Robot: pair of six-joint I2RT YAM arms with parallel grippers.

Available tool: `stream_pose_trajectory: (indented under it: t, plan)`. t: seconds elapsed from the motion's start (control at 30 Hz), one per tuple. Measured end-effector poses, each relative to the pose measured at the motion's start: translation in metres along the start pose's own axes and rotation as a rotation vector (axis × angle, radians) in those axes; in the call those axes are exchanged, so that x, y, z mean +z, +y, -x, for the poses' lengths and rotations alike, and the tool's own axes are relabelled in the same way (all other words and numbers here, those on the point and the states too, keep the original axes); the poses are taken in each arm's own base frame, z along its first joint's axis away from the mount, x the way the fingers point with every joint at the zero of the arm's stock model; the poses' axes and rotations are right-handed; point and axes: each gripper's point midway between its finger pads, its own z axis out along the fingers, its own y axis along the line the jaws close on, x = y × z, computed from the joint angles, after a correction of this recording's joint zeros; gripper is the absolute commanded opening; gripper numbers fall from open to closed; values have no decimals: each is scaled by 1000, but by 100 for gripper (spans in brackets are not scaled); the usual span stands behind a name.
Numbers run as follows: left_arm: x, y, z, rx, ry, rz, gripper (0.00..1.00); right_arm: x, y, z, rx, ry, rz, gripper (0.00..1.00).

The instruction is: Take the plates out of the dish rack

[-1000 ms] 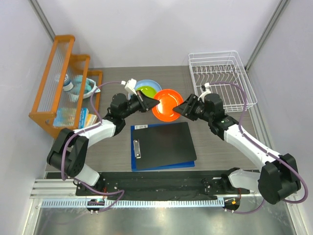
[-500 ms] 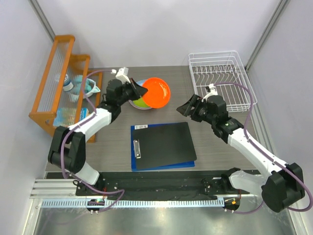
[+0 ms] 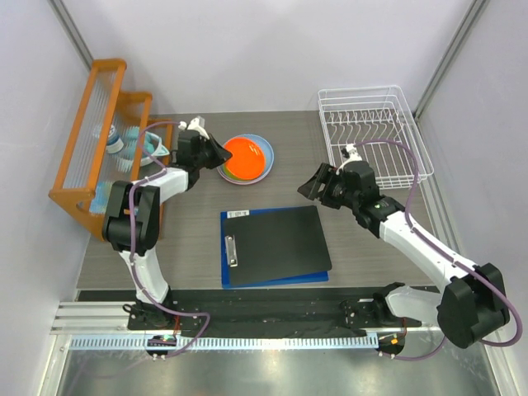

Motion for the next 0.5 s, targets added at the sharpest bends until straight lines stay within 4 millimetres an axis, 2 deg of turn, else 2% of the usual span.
stream_pose_trajectory:
  t: [0.13,0.43,0.47,0.5]
  plan:
    - [9,13,-10,-10,18,10,0,3,-4,-4,-10,15,-13,71]
    - [16,17,-2,-13,-29,-29,0,3,-5,-4,-24,18,-14,70]
    - [17,18,-2,-13,-32,-34,1,3,-5,-4,-24,18,-14,71]
    - [19,19,-3,-14,-30,-36,7,3,-5,-4,-26,19,-14,71]
